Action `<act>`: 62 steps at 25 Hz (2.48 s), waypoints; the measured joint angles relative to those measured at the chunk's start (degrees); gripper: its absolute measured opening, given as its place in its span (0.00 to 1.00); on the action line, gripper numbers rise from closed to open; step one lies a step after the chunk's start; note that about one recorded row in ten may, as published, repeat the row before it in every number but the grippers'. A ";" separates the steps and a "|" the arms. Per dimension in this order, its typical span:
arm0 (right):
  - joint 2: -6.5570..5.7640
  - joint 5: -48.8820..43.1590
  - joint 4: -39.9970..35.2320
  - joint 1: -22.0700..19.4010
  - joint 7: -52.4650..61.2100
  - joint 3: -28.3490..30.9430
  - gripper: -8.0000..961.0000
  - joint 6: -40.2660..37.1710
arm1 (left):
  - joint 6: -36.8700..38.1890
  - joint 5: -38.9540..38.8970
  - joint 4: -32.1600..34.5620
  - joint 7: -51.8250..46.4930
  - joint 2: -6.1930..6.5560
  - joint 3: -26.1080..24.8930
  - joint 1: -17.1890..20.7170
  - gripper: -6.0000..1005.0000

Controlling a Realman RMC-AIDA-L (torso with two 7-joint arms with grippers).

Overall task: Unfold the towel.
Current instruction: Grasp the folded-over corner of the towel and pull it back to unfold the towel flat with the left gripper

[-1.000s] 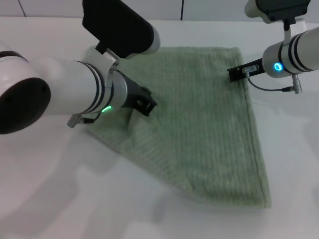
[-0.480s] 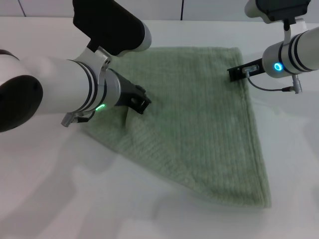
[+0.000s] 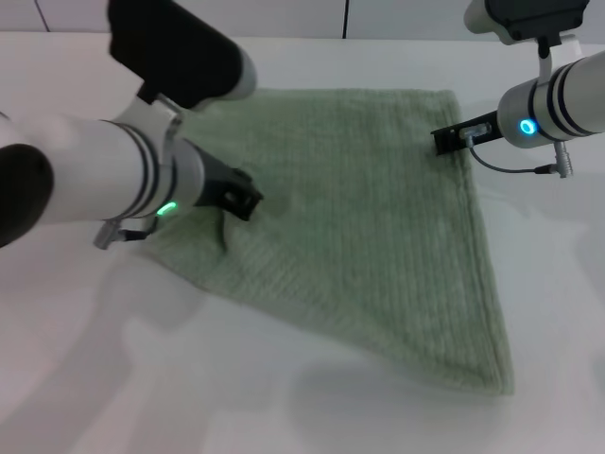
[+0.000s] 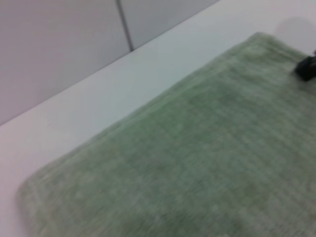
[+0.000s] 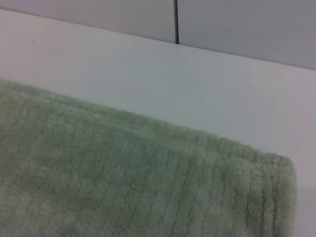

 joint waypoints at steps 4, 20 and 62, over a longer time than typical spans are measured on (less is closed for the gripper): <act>0.00 0.00 0.00 0.10 0.00 0.00 0.01 -0.02 | -0.05 -0.01 -0.65 0.00 0.00 -1.07 1.55 0.03; -0.09 -0.09 0.00 0.07 0.35 0.00 0.01 0.14 | -5.78 -0.07 -5.73 -0.84 -0.07 -0.86 4.38 0.03; 0.00 0.01 0.13 0.20 0.35 0.00 0.01 0.29 | -22.02 0.00 -12.42 -3.63 -0.02 -0.95 7.32 0.03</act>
